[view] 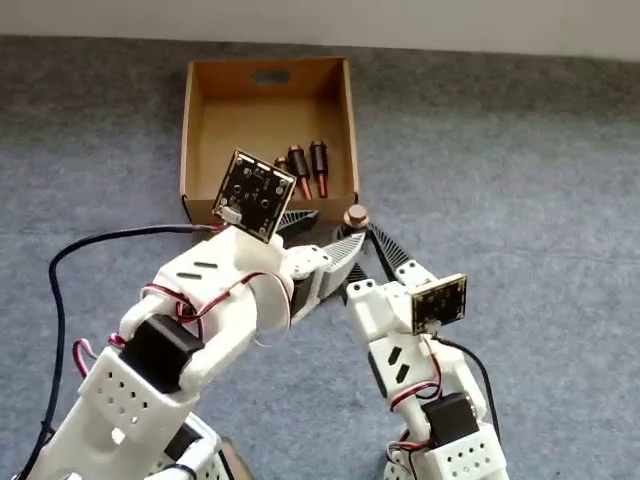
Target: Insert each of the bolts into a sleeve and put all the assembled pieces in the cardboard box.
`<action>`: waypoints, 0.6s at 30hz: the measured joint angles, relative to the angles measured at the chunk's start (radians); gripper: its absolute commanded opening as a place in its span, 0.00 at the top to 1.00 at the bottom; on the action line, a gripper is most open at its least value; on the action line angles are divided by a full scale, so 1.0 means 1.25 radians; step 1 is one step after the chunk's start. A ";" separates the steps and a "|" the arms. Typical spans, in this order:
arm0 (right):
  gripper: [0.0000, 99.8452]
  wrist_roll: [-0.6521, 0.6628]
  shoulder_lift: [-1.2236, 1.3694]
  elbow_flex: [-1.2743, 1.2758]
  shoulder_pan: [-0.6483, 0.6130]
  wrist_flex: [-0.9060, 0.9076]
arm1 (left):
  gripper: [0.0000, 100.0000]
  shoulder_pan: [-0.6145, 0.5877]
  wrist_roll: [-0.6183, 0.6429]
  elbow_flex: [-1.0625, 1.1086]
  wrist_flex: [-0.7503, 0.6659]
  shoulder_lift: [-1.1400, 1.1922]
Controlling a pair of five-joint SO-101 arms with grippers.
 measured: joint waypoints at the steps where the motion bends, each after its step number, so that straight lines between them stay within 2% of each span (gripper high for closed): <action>1: 0.99 0.000 0.000 0.000 0.000 0.000 | 0.79 0.001 0.000 0.000 0.000 0.000; 4: 0.99 0.000 0.000 0.000 0.000 0.000 | 0.82 -0.002 0.000 0.000 0.007 -0.001; 8: 0.99 0.000 0.000 0.000 0.002 0.000 | 1.00 -0.096 0.000 -0.048 0.075 -0.004; 10: 0.99 0.000 0.000 0.000 0.002 0.000 | 0.97 -0.174 -0.001 -0.056 0.118 -0.004; 13: 0.99 0.000 0.000 0.000 0.002 0.000 | 0.99 -0.314 -0.034 -0.028 0.164 -0.005; 18: 0.99 0.005 0.000 -0.017 0.007 0.041 | 0.99 -0.524 -0.066 0.136 0.157 -0.006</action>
